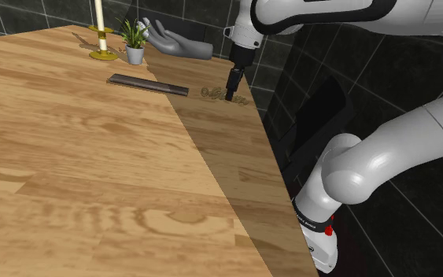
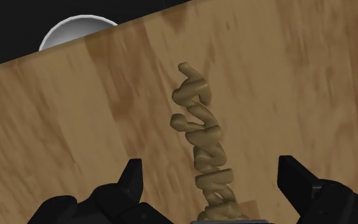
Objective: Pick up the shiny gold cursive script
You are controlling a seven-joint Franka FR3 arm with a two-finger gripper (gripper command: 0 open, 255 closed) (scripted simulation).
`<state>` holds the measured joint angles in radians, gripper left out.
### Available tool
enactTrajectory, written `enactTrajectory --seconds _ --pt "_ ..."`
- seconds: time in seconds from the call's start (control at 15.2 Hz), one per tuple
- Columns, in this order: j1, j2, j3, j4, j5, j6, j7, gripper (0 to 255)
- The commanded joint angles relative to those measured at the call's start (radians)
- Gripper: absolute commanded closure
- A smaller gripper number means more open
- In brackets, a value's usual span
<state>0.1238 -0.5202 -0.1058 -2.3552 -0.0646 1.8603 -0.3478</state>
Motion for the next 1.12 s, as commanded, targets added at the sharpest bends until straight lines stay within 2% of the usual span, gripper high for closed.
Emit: enactTrajectory --seconds 0.0,0.07,0.66,1.06 --pt "0.001 0.001 0.001 -0.009 0.001 0.01 0.001 0" --pt "0.001 -0.002 0.001 -0.01 0.0 0.009 0.001 255" --pt "0.0 0.001 0.002 -0.009 0.001 0.01 0.001 255" --pt "-0.001 -0.001 0.008 0.07 0.005 -0.071 -0.001 255"
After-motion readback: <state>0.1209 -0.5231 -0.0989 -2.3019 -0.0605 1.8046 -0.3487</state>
